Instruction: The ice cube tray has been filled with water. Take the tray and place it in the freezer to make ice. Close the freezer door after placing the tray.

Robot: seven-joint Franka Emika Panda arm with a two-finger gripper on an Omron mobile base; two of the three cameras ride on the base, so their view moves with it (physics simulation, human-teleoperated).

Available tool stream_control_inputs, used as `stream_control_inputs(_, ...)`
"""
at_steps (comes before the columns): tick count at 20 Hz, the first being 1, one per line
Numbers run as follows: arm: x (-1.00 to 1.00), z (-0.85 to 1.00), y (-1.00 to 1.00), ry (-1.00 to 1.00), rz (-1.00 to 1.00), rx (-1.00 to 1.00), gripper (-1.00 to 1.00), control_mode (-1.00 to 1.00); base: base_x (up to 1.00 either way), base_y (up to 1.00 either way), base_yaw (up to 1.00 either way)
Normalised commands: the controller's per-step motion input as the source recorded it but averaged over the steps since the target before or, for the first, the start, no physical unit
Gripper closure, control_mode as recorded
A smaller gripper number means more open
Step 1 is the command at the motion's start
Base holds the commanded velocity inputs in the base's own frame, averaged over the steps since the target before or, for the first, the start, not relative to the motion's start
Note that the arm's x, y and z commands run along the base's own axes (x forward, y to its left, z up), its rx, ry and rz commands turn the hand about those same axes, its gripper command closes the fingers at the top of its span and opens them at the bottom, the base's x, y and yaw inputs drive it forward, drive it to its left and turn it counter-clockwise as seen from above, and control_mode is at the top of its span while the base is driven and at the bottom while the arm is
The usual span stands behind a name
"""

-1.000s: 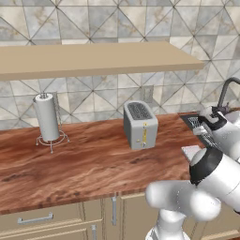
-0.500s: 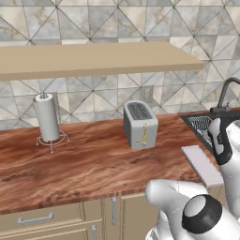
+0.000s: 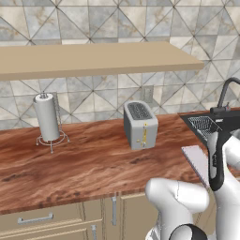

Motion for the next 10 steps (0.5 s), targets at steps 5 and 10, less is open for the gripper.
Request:
stream_control_inputs(5, -0.34, 0.03, -0.17, 0.0, -0.17, 0.25, -1.0, -1.0, 0.0, 0.0, 0.0)
stream_control_inputs(10, -0.45, 0.02, -0.3, -0.01, -0.14, 0.3, -1.0, -1.0, 0.0, 0.0, 0.0)
